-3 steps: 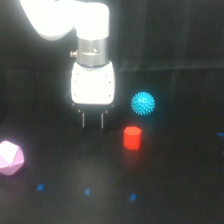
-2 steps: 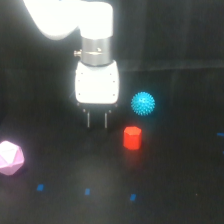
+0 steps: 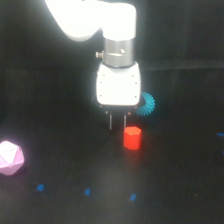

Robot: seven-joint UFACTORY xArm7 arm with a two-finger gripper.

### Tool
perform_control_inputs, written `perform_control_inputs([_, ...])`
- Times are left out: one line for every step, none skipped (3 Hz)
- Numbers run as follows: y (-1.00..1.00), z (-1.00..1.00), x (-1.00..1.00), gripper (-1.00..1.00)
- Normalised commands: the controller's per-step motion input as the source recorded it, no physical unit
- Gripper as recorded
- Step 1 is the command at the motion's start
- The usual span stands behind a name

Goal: Pick up the red object from the table

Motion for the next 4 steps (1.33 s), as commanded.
perform_control_inputs([-0.99,0.92,0.28,0.61])
perform_control_inputs([-1.0,-0.29,-0.42,0.81])
perform_control_inputs([-0.87,-0.46,0.41,0.6])
perform_control_inputs([0.02,-0.94,1.0,-0.92])
